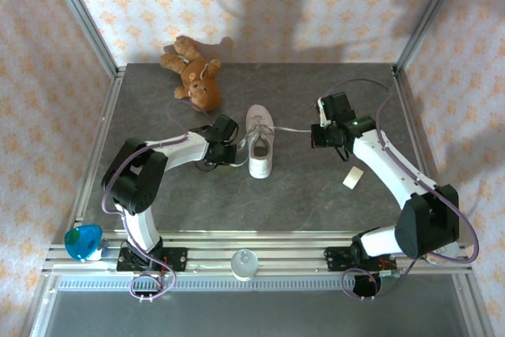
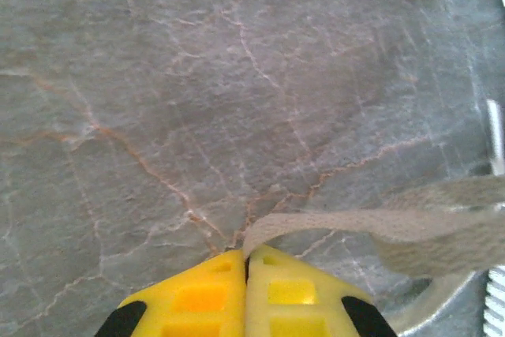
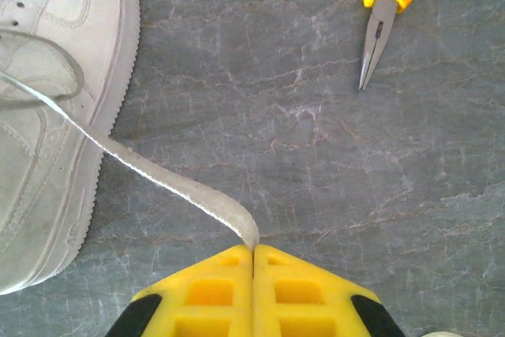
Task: Tie the shoes
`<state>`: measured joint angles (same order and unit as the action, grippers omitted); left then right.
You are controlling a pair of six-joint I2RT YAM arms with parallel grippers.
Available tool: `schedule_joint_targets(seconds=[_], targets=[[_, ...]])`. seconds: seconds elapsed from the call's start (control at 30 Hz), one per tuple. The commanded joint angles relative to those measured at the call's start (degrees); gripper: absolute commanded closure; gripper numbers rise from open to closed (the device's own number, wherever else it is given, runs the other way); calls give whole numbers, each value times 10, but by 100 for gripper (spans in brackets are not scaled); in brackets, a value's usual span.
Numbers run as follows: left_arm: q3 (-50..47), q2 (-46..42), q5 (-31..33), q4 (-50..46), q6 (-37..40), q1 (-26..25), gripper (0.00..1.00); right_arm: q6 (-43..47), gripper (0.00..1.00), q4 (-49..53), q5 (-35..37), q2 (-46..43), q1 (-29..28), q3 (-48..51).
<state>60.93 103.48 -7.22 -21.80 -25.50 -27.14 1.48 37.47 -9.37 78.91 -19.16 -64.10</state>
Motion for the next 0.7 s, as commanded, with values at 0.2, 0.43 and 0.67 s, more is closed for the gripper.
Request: schedule_joint_targets(seconds=[0.2, 0.43, 0.67], targets=[[49, -130, 76, -139, 76, 91, 100, 28, 100, 35, 51, -36, 17, -69], [129, -209, 135, -193, 148, 130, 100, 49, 100, 61, 75, -55, 44, -114], [207, -221, 167, -218, 189, 149, 100, 62, 100, 77, 87, -65, 75, -160]])
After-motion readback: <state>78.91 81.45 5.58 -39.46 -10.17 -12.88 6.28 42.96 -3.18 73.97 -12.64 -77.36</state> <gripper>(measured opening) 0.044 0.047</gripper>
